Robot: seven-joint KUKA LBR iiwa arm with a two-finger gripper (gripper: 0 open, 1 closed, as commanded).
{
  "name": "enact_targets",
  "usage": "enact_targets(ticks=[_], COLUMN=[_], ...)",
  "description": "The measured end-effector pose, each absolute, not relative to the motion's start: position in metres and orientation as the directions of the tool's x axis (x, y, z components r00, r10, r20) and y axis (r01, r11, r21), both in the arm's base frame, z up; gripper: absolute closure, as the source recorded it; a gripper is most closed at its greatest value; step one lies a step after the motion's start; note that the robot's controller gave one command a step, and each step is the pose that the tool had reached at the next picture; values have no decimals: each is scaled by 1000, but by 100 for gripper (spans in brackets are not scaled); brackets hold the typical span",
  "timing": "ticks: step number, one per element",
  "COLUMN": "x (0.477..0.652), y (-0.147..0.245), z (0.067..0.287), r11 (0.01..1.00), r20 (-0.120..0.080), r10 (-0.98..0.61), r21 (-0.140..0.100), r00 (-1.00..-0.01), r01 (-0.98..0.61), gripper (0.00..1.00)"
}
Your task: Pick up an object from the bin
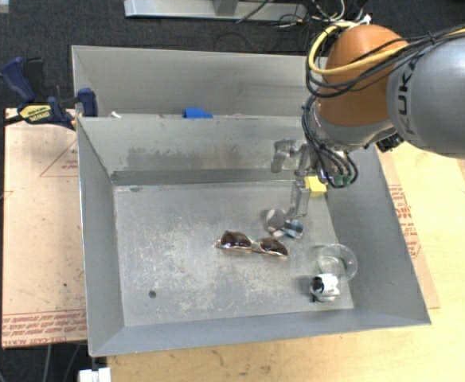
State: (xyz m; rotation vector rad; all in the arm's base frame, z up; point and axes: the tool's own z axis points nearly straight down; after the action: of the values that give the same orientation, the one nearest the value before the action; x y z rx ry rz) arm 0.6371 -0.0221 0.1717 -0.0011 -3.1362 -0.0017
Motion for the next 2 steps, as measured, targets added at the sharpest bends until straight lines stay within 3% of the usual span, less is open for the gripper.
enact_targets(ticks=[1,2], x=[639,631], y=[-22,-3], z=[177,155], r11=[1000,997], r20=[-2,-8], r10=[0,-71], r21=[1,-2], r00=[-1000,-997], r01=[0,-71], gripper=[0,0])
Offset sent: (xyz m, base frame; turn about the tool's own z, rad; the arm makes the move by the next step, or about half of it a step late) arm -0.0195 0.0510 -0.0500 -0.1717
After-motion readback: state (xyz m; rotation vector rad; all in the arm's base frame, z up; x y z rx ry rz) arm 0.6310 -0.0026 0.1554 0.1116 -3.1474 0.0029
